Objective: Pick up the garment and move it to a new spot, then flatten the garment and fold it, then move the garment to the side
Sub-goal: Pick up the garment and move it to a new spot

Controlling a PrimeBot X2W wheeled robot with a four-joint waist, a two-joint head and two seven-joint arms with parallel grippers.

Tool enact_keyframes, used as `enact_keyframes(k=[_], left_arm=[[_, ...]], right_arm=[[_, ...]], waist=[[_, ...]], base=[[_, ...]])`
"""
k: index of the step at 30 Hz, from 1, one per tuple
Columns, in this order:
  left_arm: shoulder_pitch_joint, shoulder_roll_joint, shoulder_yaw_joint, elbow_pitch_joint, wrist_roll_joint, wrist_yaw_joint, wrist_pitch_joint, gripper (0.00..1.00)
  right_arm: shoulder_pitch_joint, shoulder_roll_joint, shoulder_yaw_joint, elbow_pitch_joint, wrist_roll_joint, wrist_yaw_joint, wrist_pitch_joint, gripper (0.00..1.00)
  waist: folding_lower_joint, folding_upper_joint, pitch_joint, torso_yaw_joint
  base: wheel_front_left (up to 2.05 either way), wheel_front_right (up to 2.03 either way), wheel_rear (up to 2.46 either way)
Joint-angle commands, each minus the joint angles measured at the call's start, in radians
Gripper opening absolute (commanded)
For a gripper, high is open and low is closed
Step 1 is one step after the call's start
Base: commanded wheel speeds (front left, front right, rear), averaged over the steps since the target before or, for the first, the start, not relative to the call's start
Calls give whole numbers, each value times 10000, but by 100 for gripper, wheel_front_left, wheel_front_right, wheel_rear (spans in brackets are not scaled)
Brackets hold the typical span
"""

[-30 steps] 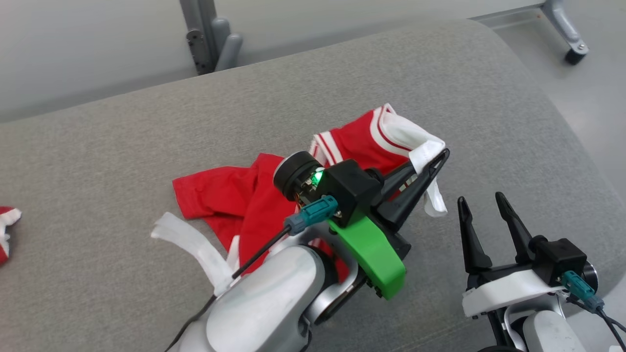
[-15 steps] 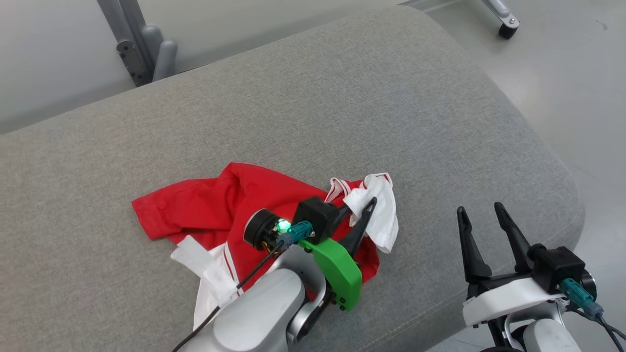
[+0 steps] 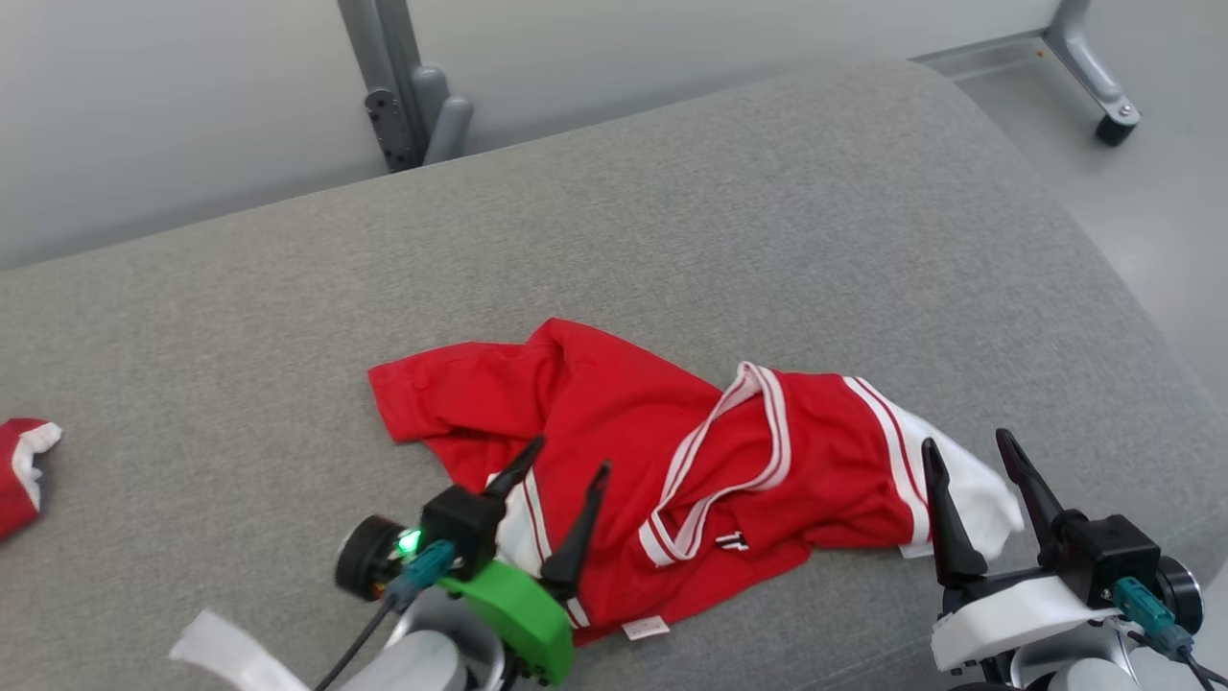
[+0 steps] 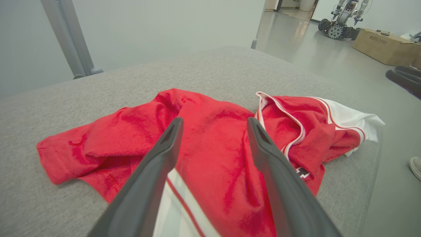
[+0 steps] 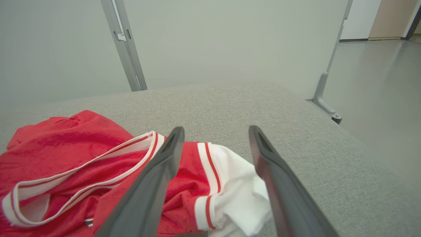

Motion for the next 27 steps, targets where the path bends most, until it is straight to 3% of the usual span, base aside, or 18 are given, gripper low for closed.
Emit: enact_keyframes(k=[1,4,7,11,19,27], left_arm=[[597,497,352,-463,200,413,-193,100],[1340,916,951,-1114,459,1021,-328,100],[1872,1066,1576,-1691,839,1344,-329,100],[3207,972,2900,-2538,1471,1452,-312,100],[5378,483,5373,-2846,2631,756,-316,100],[6298,-380,7335,-2752,3630,-777,-317,100]], right_arm=[[240,-28,-89,-41,-166,-3,-32,100],[461,-29,-137,-84,-295,-3,-32,100],[595,-31,-181,-131,-396,-3,-32,100],[819,-26,-363,-228,-680,-3,-32,100],[1138,-31,-700,-394,-1051,-3,-32,100],[1411,-31,-879,-379,-1105,-3,-32,100]], waist=[[0,118,-542,799],[0,118,-783,1205],[0,118,-878,1471],[0,118,-1051,2016],[0,118,-1304,2813],[0,118,-1435,3095]], base=[[0,0,0],[0,0,0],[0,0,0],[0,0,0],[0,0,0],[0,0,0]])
